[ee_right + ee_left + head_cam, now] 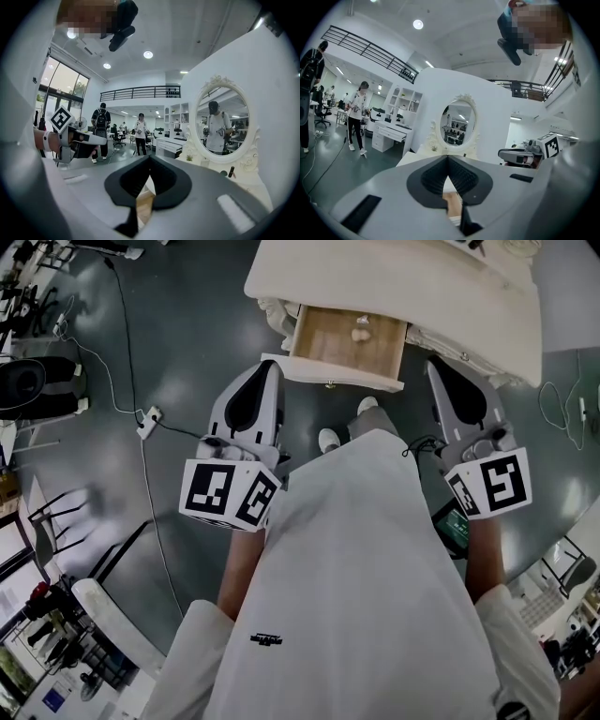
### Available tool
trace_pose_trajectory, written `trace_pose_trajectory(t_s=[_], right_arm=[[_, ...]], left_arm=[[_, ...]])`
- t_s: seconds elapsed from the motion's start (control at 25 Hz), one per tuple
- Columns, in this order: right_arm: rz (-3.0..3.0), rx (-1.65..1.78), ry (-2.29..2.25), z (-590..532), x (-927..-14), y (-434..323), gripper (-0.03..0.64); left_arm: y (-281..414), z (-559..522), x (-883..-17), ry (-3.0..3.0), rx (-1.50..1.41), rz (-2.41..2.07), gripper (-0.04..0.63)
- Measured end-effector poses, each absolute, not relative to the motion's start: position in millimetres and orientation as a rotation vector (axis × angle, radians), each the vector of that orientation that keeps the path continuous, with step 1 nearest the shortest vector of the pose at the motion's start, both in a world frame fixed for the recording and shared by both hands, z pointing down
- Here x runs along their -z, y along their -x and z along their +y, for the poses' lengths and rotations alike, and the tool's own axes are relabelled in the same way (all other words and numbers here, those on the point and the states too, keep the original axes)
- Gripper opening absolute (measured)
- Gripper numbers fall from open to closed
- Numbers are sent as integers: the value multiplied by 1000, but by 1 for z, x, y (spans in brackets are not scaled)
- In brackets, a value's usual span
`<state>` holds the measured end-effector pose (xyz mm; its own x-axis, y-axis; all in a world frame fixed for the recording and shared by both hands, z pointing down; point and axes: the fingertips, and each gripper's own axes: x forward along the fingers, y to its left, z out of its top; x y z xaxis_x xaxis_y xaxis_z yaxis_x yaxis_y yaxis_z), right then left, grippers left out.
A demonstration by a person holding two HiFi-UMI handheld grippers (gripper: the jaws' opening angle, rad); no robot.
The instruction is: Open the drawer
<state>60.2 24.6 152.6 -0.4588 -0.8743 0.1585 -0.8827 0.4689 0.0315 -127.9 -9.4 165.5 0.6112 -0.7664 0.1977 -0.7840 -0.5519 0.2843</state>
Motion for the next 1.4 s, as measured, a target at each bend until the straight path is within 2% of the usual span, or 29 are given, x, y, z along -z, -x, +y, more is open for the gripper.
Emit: trace_pose_trajectory(t_s=[1.4], right_arm=[[-2555,-78,-1573,41,-153,-68,11]], left_arm=[[111,3,-167,-2522,-86,-1196,9]])
